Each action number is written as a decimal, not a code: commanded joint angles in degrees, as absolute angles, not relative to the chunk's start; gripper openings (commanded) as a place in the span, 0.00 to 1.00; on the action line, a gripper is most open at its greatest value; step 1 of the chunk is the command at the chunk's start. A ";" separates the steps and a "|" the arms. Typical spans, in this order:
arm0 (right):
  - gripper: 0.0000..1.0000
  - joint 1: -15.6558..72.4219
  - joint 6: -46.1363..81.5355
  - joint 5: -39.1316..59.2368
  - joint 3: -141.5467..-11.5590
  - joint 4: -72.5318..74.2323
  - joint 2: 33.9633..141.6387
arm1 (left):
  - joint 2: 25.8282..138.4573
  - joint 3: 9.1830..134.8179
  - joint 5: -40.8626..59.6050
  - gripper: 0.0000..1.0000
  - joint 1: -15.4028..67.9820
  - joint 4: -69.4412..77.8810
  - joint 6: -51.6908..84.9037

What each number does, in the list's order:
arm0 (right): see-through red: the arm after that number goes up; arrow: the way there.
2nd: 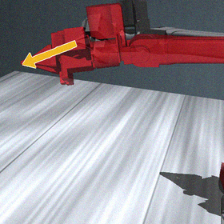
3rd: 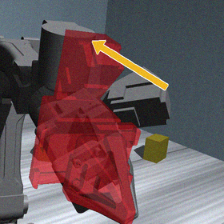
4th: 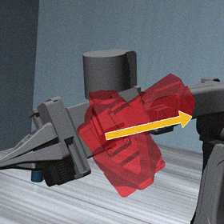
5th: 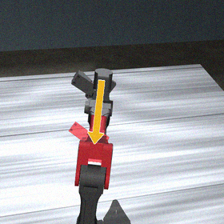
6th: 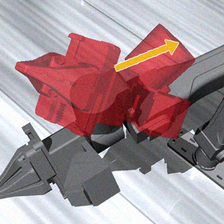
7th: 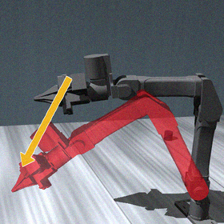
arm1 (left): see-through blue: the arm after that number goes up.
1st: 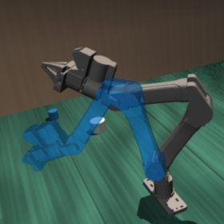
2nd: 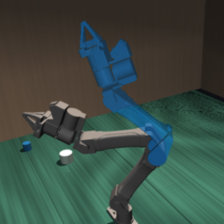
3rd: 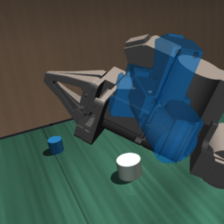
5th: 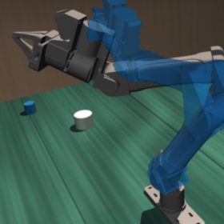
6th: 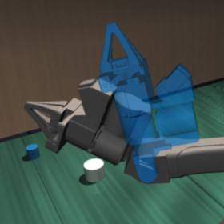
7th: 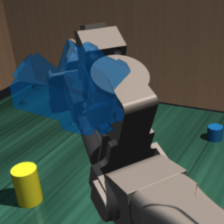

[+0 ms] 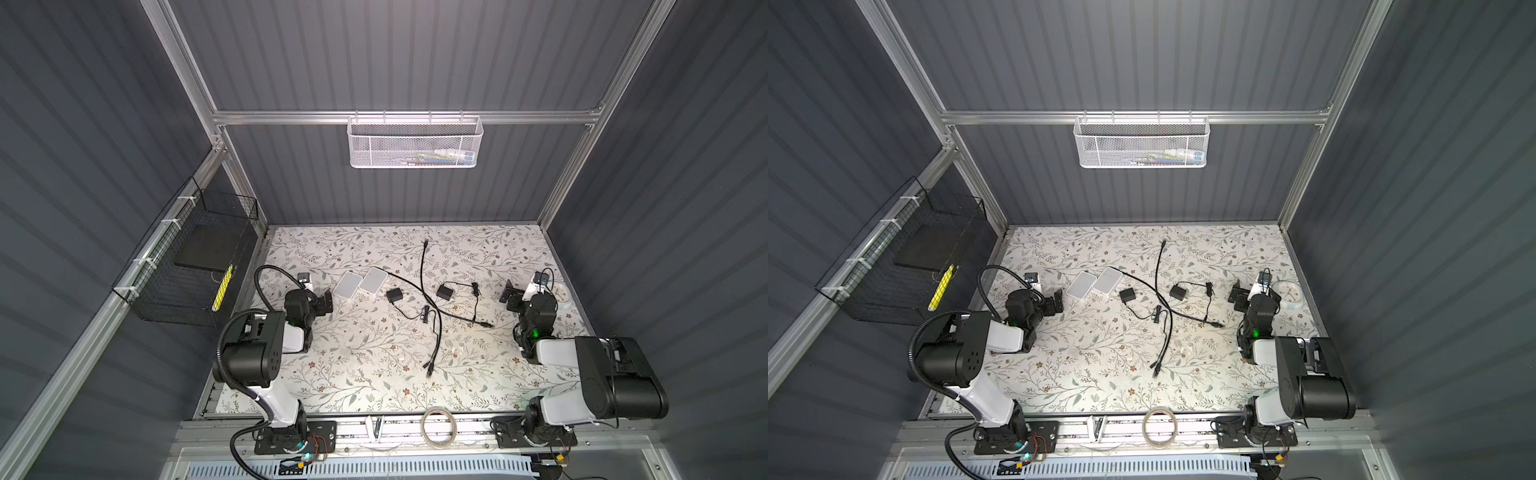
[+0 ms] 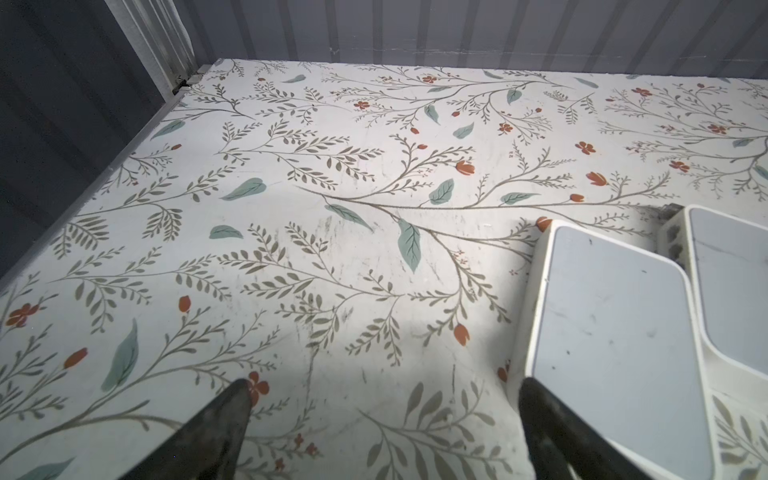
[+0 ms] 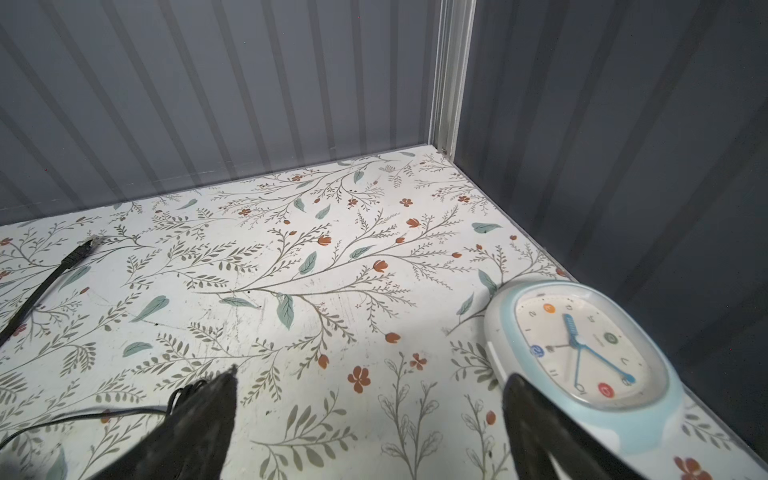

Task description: Insert the plug into the switch port

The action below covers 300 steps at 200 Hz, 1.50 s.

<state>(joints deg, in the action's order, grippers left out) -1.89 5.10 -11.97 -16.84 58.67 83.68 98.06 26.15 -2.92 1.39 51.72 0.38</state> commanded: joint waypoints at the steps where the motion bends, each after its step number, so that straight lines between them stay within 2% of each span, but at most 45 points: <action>1: 0.99 -2.06 5.41 -11.87 -16.90 59.24 83.65 | 98.28 27.07 -2.72 1.00 1.25 52.03 -0.62; 110: 0.99 -2.20 5.50 -11.43 -17.53 58.31 83.82 | 98.35 27.20 -2.90 1.00 1.36 51.68 -0.62; 117: 0.99 -2.20 5.45 -11.32 -17.58 58.28 83.76 | 98.35 27.20 -2.90 0.97 1.32 51.75 -0.62; 133: 0.90 -1.99 5.02 -11.22 -17.39 58.68 83.30 | 98.20 27.14 -3.55 0.89 1.41 52.32 -0.67; 139: 0.87 -1.58 4.85 -11.64 -18.80 54.91 81.71 | 97.21 27.88 -5.47 0.85 1.42 50.18 0.15; 166: 0.81 0.75 6.93 -13.55 -34.78 19.71 76.03 | 88.33 33.88 -14.23 0.80 1.80 32.12 3.67; 191: 0.78 4.46 11.32 -10.98 -43.72 2.56 78.11 | 81.34 38.75 -18.04 0.78 4.75 20.34 7.78; 216: 0.75 8.26 11.57 -8.56 -47.79 -6.46 81.24 | 76.25 41.71 -18.17 0.77 11.14 12.40 8.47; 229: 0.72 9.06 13.81 -4.29 -50.83 -11.15 83.60 | 74.14 42.93 -17.20 0.76 13.82 9.08 9.10; 250: 0.70 11.28 17.33 -1.86 -53.63 -14.76 87.18 | 70.69 43.07 -11.17 0.74 14.56 5.61 13.47; 300: 0.62 13.36 21.16 -5.35 -59.70 -20.03 96.92 | 65.80 44.08 -2.23 0.73 15.11 -2.20 17.50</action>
<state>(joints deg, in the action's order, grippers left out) 13.08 18.13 -4.43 -56.25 -14.52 93.58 67.37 42.44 -7.70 14.92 5.45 14.87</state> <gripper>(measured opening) 0.643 0.735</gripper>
